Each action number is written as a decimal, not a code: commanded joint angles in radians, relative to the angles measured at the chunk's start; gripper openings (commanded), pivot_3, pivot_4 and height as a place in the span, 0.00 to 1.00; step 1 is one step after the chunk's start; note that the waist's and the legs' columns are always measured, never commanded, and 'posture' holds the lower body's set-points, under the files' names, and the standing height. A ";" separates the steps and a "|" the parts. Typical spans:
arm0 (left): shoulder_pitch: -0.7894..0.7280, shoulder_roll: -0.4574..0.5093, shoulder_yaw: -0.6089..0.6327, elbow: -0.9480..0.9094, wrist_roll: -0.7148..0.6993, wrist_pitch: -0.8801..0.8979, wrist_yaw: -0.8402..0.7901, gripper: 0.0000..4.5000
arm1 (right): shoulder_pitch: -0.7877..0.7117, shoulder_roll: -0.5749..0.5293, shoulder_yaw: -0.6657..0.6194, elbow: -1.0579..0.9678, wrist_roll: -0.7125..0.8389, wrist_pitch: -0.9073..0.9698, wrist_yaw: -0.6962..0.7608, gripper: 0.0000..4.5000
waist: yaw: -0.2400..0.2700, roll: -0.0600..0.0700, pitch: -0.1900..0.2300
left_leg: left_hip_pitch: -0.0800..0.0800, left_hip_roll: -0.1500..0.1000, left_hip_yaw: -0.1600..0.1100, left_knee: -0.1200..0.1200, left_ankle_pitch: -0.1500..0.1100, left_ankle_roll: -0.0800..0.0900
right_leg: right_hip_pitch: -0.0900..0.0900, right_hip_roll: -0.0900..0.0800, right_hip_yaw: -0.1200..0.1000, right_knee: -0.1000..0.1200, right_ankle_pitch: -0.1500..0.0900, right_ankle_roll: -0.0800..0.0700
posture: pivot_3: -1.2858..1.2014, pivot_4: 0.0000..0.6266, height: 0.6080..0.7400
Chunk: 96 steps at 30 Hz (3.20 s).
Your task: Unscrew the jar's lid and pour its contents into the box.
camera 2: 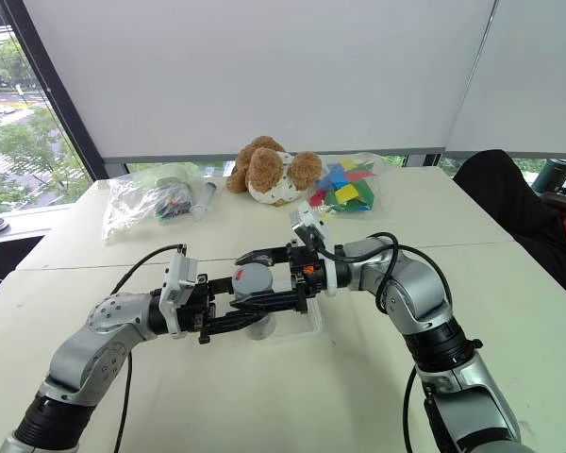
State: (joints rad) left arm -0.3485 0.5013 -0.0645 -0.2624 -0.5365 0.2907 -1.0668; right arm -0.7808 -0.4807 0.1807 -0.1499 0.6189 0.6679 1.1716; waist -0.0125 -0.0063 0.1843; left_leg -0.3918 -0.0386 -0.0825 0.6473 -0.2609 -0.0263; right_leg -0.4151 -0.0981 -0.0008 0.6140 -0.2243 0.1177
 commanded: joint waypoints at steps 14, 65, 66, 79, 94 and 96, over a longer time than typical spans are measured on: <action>0.031 0.040 0.050 -0.053 -0.031 -0.011 0.013 0.47 | 0.116 0.017 -0.363 0.004 0.336 0.148 -0.131 0.52 | 0.009 0.001 0.000 | 0.000 0.000 -0.001 0.000 0.000 0.000 | 0.001 0.000 0.000 -0.001 0.000 0.000 | 0.52 0.24 1.00; -0.357 0.005 -0.149 0.541 0.777 -0.646 0.447 0.47 | 0.693 -0.240 -0.437 -0.002 -0.025 -0.523 -0.044 0.99 | 0.026 0.002 0.002 | 0.002 -0.001 0.004 0.002 0.000 0.000 | 0.005 0.000 0.002 -0.002 0.000 0.001 | 0.52 0.24 1.00; -0.369 0.003 -0.164 0.566 0.836 -0.684 0.509 0.47 | 0.698 -0.236 -0.438 -0.004 -0.028 -0.526 -0.049 0.99 | 0.026 0.002 0.002 | 0.002 -0.001 0.004 0.002 0.000 0.000 | 0.005 0.000 0.002 -0.002 0.000 0.001 | 0.52 0.24 1.00; -0.585 0.087 -0.566 0.775 1.819 -0.877 1.575 0.47 | 0.784 -0.200 -0.472 -0.034 -0.042 -0.565 -0.125 0.99 | 0.026 0.001 0.002 | 0.002 -0.001 0.005 0.001 0.000 0.000 | 0.005 0.000 0.001 -0.002 0.001 0.003 | 0.52 0.24 1.00; -0.693 0.005 -0.847 1.098 2.167 -0.417 2.137 0.47 | 0.809 -0.173 -0.470 -0.064 -0.044 -0.566 -0.188 0.99 | 0.025 -0.001 0.003 | 0.002 -0.002 0.004 0.001 0.000 0.000 | 0.004 0.000 0.001 0.001 -0.001 0.006 | 0.52 0.24 1.00; -0.694 0.003 -0.850 1.107 2.141 -0.426 2.143 0.47 | 0.812 -0.170 -0.471 -0.062 -0.045 -0.569 -0.188 0.99 | 0.025 -0.001 0.003 | 0.002 -0.002 0.004 0.001 0.000 0.000 | 0.004 0.000 0.001 0.001 -0.001 0.005 | 0.52 0.24 1.00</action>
State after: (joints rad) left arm -1.0306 0.5029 -0.9240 0.8555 1.6348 -0.1433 1.0520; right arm 0.0311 -0.6514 -0.2734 -0.1756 0.5704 0.1204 0.9866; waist 0.0126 -0.0075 0.1876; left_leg -0.3897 -0.0404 -0.0783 0.6488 -0.2608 -0.0261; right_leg -0.4109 -0.0978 0.0000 0.6151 -0.2253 0.1231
